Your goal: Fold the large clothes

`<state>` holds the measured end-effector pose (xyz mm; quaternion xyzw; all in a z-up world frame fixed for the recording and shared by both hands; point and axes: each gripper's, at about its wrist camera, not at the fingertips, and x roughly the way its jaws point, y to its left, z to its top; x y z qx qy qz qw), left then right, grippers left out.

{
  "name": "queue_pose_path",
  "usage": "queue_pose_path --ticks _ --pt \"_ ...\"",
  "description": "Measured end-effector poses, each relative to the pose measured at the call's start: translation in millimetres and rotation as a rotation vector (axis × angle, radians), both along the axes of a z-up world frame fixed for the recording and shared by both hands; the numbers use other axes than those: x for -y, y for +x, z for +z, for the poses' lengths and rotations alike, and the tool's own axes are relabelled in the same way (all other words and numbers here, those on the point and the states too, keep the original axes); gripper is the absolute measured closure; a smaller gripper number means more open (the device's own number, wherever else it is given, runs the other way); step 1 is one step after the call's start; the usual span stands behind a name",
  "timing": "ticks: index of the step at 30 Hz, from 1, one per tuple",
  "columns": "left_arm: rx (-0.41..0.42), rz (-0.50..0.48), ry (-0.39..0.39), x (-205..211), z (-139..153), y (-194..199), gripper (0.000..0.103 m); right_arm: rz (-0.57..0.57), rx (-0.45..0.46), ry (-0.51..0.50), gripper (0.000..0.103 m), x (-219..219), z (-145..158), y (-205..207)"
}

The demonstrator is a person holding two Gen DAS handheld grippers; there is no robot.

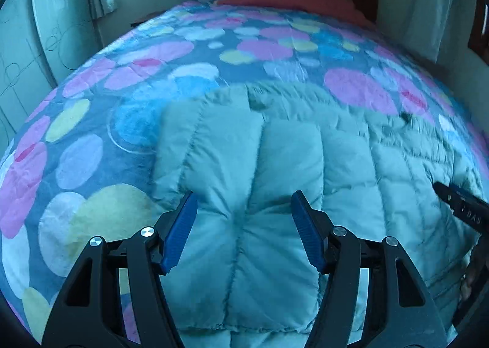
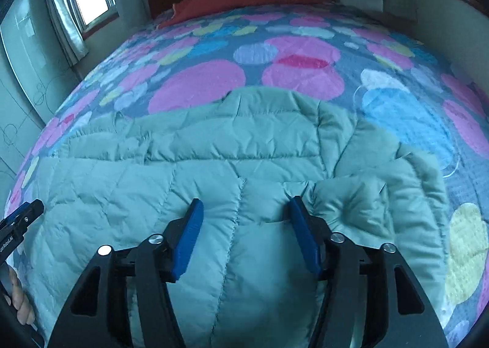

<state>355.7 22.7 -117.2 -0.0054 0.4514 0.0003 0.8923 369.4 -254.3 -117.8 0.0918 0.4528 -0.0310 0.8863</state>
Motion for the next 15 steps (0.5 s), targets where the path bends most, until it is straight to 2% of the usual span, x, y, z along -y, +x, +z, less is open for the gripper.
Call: queue_pose_path --ticks 2,4,7,11,14,15 --pt "0.007 0.006 0.011 1 -3 -5 0.040 -0.011 0.007 0.002 0.040 0 7 -7" --pt "0.033 0.007 -0.020 -4 8 -18 0.040 -0.018 0.039 0.014 0.040 1 19 -26" --pt "0.066 0.027 -0.058 -17 14 -38 0.040 -0.048 0.077 -0.052 0.040 2 29 -62" --pt "0.020 0.047 -0.057 -28 -8 -38 0.038 -0.019 -0.009 -0.065 0.040 6 -1 -71" --pt "0.021 0.043 -0.049 -28 -4 -43 0.039 -0.036 0.006 -0.033 0.040 9 3 -76" --pt "0.017 0.039 -0.062 -30 0 -47 0.039 -0.047 0.018 0.008 0.040 12 9 -83"
